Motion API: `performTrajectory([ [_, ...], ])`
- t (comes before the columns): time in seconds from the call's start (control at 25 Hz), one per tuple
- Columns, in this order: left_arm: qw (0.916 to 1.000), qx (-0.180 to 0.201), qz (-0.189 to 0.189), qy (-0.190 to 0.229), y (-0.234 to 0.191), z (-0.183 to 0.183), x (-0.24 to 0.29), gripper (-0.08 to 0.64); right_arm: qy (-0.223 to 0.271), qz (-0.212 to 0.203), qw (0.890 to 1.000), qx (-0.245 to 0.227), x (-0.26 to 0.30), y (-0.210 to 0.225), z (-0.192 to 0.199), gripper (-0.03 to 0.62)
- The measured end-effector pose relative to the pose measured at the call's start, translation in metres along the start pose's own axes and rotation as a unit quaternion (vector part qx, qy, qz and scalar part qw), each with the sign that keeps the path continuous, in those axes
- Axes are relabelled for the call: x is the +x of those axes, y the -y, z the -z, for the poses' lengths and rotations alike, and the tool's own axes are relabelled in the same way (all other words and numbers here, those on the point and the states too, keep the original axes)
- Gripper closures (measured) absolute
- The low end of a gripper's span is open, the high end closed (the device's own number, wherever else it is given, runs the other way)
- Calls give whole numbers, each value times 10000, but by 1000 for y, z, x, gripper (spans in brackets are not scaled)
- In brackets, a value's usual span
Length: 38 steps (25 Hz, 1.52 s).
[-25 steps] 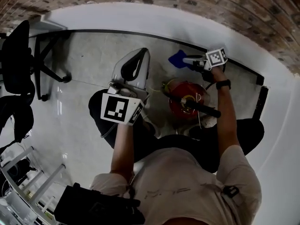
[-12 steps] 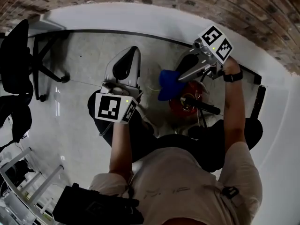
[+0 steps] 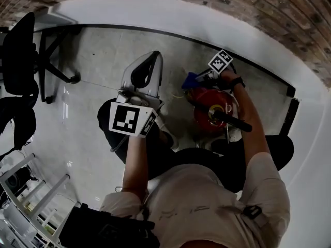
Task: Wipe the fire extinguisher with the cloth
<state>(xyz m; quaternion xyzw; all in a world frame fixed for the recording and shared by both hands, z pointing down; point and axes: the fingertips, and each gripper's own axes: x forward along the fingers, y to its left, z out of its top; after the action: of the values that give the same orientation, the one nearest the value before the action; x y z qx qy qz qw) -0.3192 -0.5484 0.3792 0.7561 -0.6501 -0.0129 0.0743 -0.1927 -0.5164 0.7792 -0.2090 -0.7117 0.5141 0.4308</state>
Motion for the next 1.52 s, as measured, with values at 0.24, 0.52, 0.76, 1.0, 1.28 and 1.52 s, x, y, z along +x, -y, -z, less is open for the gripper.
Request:
performTrajectory([
  [0.24, 9998, -35, 25, -177, -4, 12, 3, 560, 808, 908, 9919, 382, 30, 91, 11, 525],
  [0.52, 9997, -49, 104, -210, 2, 14, 14, 560, -100, 969, 9924, -752, 4, 61, -2, 526],
  [0.76, 9997, -40, 100, -228, 0, 14, 16, 560, 1632, -748, 9663, -1848, -112, -143, -94, 525],
  [1.0, 10000, -41, 46, -53, -4, -4, 12, 560, 348, -2554, 8933, -3681, -137, -319, -52, 523],
  [1.28, 10000, -54, 4, -36, -4, -7, 5, 560, -751, -2534, 9100, -3194, -85, -291, -31, 518],
  [1.52, 9999, -120, -28, -116, -3, 0, 3, 560, -1310, -1634, 9566, -2025, -27, -158, -21, 518],
])
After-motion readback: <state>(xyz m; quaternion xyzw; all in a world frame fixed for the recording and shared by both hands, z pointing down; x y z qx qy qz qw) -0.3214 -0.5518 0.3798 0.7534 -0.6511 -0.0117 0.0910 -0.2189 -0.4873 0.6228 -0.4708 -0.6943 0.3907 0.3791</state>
